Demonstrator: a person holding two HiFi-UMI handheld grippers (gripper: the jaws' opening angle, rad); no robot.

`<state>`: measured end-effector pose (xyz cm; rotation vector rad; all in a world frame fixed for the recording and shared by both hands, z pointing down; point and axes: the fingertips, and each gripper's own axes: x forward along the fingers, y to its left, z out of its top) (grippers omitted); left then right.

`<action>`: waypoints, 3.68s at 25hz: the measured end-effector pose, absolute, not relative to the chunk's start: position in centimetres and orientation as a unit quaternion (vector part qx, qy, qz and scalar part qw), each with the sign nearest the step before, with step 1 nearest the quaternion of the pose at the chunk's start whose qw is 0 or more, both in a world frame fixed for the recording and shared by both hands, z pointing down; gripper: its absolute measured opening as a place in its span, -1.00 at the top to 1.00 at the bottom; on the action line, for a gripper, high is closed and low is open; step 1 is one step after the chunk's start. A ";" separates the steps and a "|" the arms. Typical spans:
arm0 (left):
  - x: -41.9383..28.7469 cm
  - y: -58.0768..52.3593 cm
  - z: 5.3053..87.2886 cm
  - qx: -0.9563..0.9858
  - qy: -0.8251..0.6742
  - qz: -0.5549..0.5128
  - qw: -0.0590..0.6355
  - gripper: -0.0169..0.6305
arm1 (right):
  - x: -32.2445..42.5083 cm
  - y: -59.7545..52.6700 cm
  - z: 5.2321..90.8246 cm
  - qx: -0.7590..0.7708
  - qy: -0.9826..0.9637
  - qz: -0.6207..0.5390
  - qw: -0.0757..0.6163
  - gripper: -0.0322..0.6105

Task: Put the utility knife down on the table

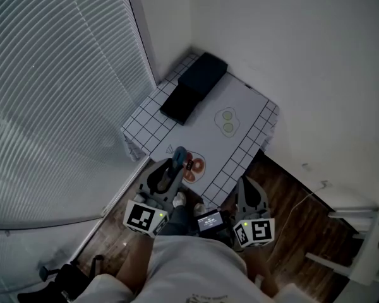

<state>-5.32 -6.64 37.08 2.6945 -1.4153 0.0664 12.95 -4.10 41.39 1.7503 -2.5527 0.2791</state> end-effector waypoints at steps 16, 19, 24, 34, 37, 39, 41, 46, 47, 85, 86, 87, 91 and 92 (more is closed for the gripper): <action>-5.5 -16.0 39.9 0.907 -0.415 0.046 0.060 0.52 | 13.4 -11.4 41.9 0.613 -0.782 0.111 0.015 0.88; -5.7 -17.4 40.1 0.910 -0.409 0.045 0.058 0.52 | 13.2 -12.5 42.7 0.614 -0.781 0.111 0.027 0.88; -5.5 -19.2 41.1 0.913 -0.399 0.064 0.056 0.52 | 12.9 -14.5 44.0 0.608 -0.784 0.115 0.039 0.88; -3.7 -19.6 46.5 0.917 -0.371 0.126 0.078 0.52 | 14.8 -15.4 46.6 0.634 -0.759 0.135 0.056 0.88; -3.4 -19.8 47.9 0.917 -0.364 0.138 0.086 0.52 | 14.9 -15.6 47.4 0.638 -0.755 0.138 0.060 0.88; -3.3 -19.9 49.0 0.916 -0.360 0.148 0.092 0.52 | 15.0 -15.8 48.1 0.640 -0.753 0.140 0.066 0.88; -3.2 -20.0 50.1 0.916 -0.354 0.162 0.097 0.52 | 14.9 -15.8 49.1 0.636 -0.755 0.140 0.077 0.88; -2.5 -19.7 52.7 0.917 -0.331 0.200 0.100 0.52 | 15.0 -15.8 50.9 0.633 -0.754 0.151 0.085 0.88; -2.3 -19.7 53.3 0.916 -0.327 0.211 0.097 0.52 | 15.0 -15.8 51.1 0.634 -0.753 0.154 0.083 0.88; -3.5 -18.8 68.2 0.881 -0.304 0.344 0.120 0.92 | 14.1 -14.1 58.0 0.623 -0.745 0.201 0.130 0.88; -3.6 -18.8 68.3 0.880 -0.304 0.344 0.120 0.92 | 14.0 -14.0 58.1 0.623 -0.745 0.201 0.129 0.88; -3.7 -18.7 68.3 0.880 -0.303 0.345 0.120 0.92 | 14.0 -13.9 58.1 0.623 -0.745 0.201 0.129 0.88; -3.7 -17.9 69.2 0.879 -0.284 0.356 0.139 0.92 | 14.0 -13.9 58.0 0.622 -0.746 0.200 0.131 0.88; -3.8 -17.7 69.4 0.878 -0.281 0.359 0.144 0.92 | 14.0 -14.0 57.9 0.621 -0.746 0.199 0.132 0.88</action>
